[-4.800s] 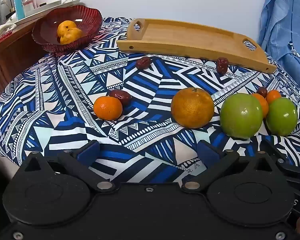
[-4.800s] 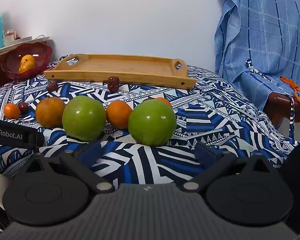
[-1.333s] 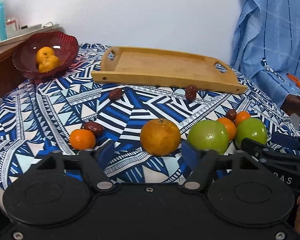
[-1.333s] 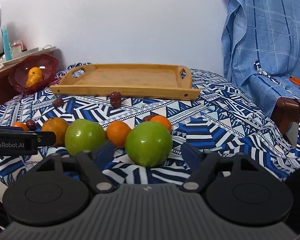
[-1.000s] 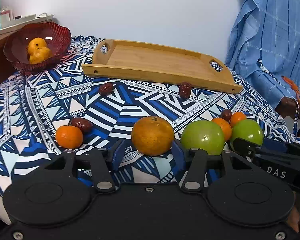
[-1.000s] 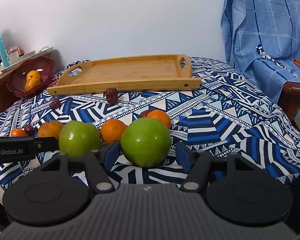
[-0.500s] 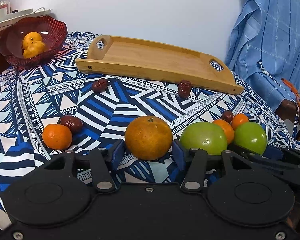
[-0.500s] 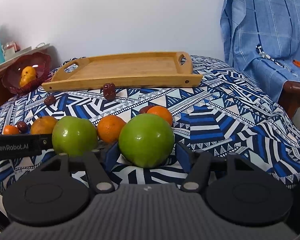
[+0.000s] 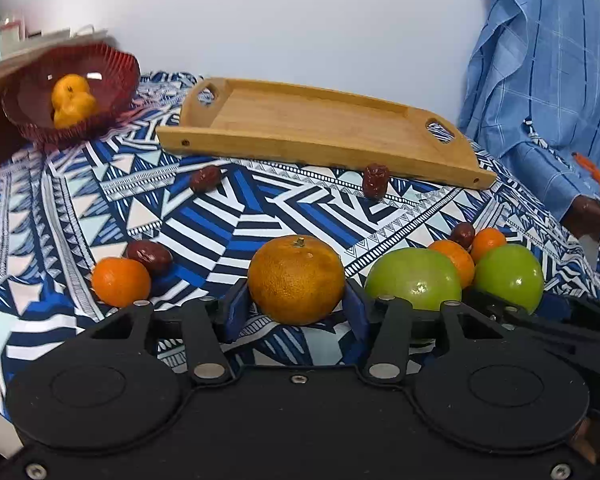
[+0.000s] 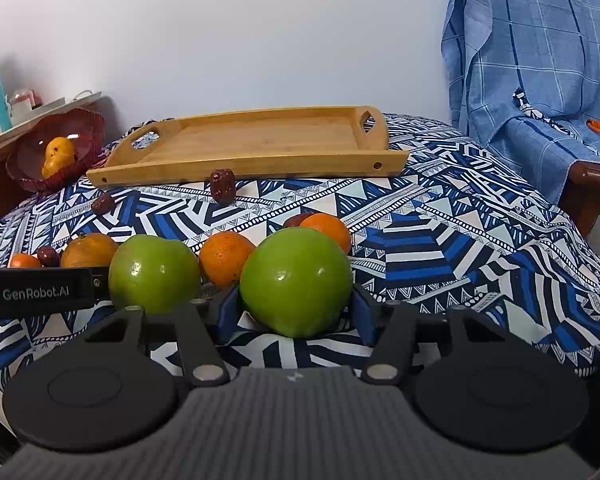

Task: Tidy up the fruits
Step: 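Grasp the large orange with the left tool while the right tool grasps a green apple, then lower the orange onto the wooden tray and open the left tool while the right tool places the apple, then withdraw both tools from the tray toward the remaining fruit, then grasp the green apple with the left tool while the right tool grasps a mandarin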

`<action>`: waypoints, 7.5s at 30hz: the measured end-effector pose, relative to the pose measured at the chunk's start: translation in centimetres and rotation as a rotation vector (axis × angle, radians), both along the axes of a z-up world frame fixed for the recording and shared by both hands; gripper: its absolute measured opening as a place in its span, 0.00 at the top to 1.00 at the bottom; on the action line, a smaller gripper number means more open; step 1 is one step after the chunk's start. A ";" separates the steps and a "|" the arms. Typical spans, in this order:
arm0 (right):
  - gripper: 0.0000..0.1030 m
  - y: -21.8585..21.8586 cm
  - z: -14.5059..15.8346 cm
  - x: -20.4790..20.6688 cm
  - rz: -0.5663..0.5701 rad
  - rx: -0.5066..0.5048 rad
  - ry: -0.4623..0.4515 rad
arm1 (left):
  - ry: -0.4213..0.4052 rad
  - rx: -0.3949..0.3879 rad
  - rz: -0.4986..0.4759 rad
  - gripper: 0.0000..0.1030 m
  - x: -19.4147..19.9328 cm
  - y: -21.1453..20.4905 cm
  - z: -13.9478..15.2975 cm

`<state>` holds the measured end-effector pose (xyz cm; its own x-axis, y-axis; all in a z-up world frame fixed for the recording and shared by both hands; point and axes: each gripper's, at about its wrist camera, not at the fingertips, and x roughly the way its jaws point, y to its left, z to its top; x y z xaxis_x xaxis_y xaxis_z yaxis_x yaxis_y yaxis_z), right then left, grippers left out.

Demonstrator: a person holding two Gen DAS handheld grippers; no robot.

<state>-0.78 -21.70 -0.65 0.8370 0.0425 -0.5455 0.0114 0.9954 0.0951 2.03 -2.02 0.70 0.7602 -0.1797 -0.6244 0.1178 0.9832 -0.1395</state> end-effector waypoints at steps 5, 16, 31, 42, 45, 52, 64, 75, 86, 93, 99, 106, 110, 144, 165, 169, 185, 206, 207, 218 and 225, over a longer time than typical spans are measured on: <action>0.42 -0.1 0.4 -0.6 -0.006 0.003 -0.021 | -0.020 -0.007 0.006 0.54 -0.6 0.4 0.9; 0.42 -2.0 3.9 0.3 0.005 0.073 -0.114 | -0.063 -0.032 0.020 0.54 1.0 1.3 3.9; 0.42 -5.7 6.6 10.7 0.042 0.134 -0.164 | -0.087 -0.077 0.032 0.54 9.3 0.7 7.6; 0.42 -6.4 4.9 16.4 0.053 0.159 -0.082 | -0.055 -0.083 0.034 0.54 15.8 -0.9 5.9; 0.42 -6.1 4.3 17.0 0.060 0.142 -0.061 | -0.050 -0.080 0.039 0.54 17.2 -1.2 5.2; 0.42 -6.2 3.6 18.5 0.056 0.136 -0.036 | -0.019 -0.059 0.054 0.54 19.5 -1.9 3.5; 0.42 -6.2 2.8 20.3 0.037 0.133 0.003 | 0.004 -0.023 0.067 0.54 21.4 -2.8 1.6; 0.42 -5.7 2.2 21.1 0.037 0.129 0.022 | 0.002 0.002 0.057 0.54 21.7 -3.3 1.0; 0.42 -5.6 1.9 21.5 0.035 0.124 0.037 | -0.017 0.030 0.044 0.53 21.6 -3.5 0.8; 0.42 -5.6 1.9 21.5 0.035 0.124 0.037 | -0.020 0.042 0.040 0.53 21.5 -3.6 0.8; 0.42 -5.6 1.8 21.5 0.036 0.121 0.038 | -0.022 0.057 0.035 0.53 21.5 -3.7 0.8; 0.41 -5.6 1.8 21.6 0.037 0.120 0.043 | -0.021 0.069 0.034 0.53 21.3 -3.9 0.8; 0.41 -5.7 1.9 21.6 0.040 0.121 0.048 | -0.016 0.074 0.033 0.53 21.4 -3.9 0.9; 0.13 -6.5 4.5 18.6 0.057 0.109 -0.027 | 0.005 0.103 0.036 0.09 16.3 -3.4 3.3; 0.02 -5.0 4.8 9.6 0.053 -0.015 -0.115 | -0.050 0.091 -0.029 0.02 4.4 -3.3 3.8; 0.02 -4.5 4.6 7.7 0.067 -0.008 -0.111 | -0.049 0.090 -0.051 0.01 2.8 -3.5 3.8; 0.03 -4.4 2.4 3.5 0.042 0.077 -0.025 | -0.042 0.067 -0.087 0.00 -1.5 -3.6 3.3; 0.43 -3.3 1.6 4.0 0.041 0.079 0.025 | -0.028 0.017 -0.142 0.18 -2.4 -5.0 2.1; 0.44 -3.2 1.6 4.0 0.041 0.078 0.027 | -0.027 0.014 -0.143 0.18 -2.4 -5.0 2.1; 0.54 -3.1 1.4 4.2 0.040 0.070 0.045 | -0.007 0.020 -0.156 0.34 -2.0 -5.6 1.8; 0.55 -3.1 1.3 4.2 0.039 0.068 0.054 | 0.009 0.005 -0.142 0.39 -1.6 -5.5 1.5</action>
<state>3.44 -24.77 0.60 0.8034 0.1127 -0.5846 -0.0201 0.9865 0.1624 0.42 -7.56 2.18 0.7215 -0.2818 -0.6324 0.2540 0.9575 -0.1368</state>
